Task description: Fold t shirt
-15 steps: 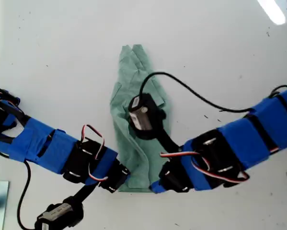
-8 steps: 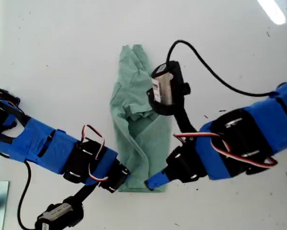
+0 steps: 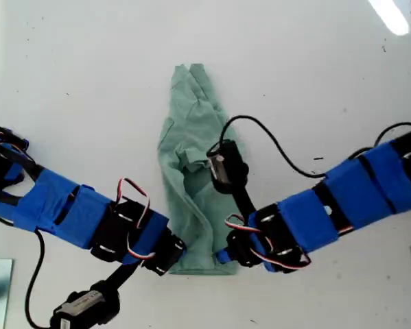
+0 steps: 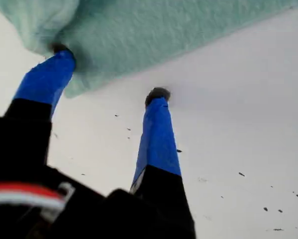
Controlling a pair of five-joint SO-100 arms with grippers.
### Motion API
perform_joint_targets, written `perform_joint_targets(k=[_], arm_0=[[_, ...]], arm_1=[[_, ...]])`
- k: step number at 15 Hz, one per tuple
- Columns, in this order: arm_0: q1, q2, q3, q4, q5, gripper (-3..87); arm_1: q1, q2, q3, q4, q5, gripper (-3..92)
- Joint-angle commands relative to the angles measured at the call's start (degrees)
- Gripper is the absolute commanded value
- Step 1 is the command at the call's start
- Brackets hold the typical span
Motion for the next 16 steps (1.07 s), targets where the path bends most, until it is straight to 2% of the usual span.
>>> perform_joint_targets(k=[1,5,10,13,16], arm_0=[[-1.32,0.7,-2.64,0.79,-0.79,-0.3],[-1.32,0.79,-2.55,1.32,-0.88,-0.3],[-2.11,0.79,-2.55,-0.79,-0.7,-0.3],[-0.88,4.22,-2.72,-2.72,1.23,-0.3],[2.37,7.03,-2.64,-4.48,0.88,-0.3]], arm_1=[[-1.05,-2.29,-0.97,-1.05,1.23,22.6],[-1.05,-4.83,-1.14,-1.67,1.49,2.9],[-1.14,-2.37,-1.58,0.26,1.85,2.7],[-1.32,4.83,-4.83,0.97,-4.04,2.7],[-2.55,11.95,-5.01,-3.16,-8.7,2.8]])
